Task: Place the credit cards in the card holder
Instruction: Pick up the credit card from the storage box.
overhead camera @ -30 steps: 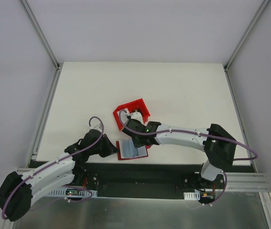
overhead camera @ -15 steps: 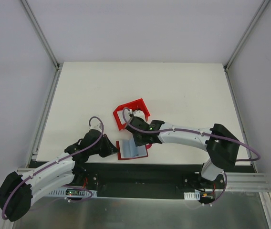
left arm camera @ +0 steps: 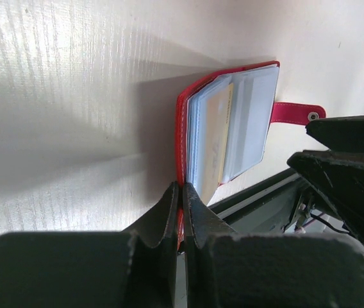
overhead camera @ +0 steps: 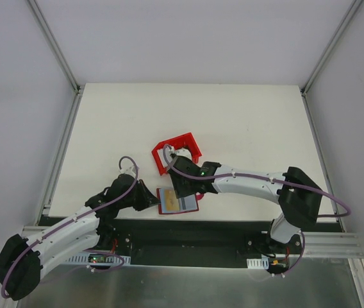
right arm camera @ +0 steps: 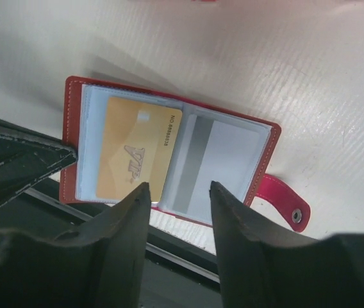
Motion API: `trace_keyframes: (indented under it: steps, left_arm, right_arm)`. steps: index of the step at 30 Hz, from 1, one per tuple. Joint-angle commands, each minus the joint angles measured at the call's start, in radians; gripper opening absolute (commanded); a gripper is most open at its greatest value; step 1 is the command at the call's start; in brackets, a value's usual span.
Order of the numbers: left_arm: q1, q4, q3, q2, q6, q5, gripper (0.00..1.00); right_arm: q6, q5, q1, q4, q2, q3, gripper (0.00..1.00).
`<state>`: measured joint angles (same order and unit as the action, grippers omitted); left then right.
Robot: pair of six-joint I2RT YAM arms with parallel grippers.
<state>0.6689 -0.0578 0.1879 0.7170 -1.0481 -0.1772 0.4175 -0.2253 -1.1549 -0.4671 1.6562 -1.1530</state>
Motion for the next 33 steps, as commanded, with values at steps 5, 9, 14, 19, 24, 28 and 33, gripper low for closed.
trace_keyframes:
  steps: [5, 9, 14, 19, 24, 28, 33]
  left_arm:
    - [0.011, 0.012, 0.028, -0.004, 0.019, -0.008, 0.0]
    - [0.011, 0.012, 0.035, -0.013, 0.025, -0.013, 0.0]
    - [0.011, 0.01, 0.035, -0.024, 0.026, -0.01, 0.0]
    - [0.011, 0.01, 0.03, -0.01, 0.02, -0.01, 0.0]
    - [0.009, 0.013, 0.033, 0.002, 0.023, -0.005, 0.0]
    - [0.011, 0.013, 0.035, 0.013, 0.023, -0.005, 0.0]
    - [0.009, 0.012, 0.035, 0.024, 0.026, -0.004, 0.0]
  right_arm:
    - [-0.006, 0.15, -0.011, 0.116, -0.007, -0.011, 0.56]
    - [0.018, 0.191, -0.014, 0.145, 0.066, -0.034, 0.57]
    - [0.035, 0.193, 0.001, 0.154, 0.086, -0.021, 0.58]
    - [0.096, 0.293, 0.061, 0.318, 0.057, 0.12, 0.59]
    - [0.141, 0.36, 0.09, 0.413, 0.063, 0.188, 0.6]
    - [0.148, 0.392, 0.098, 0.462, 0.066, 0.21, 0.6]
    - [0.155, 0.425, 0.096, 0.538, 0.042, 0.231, 0.58]
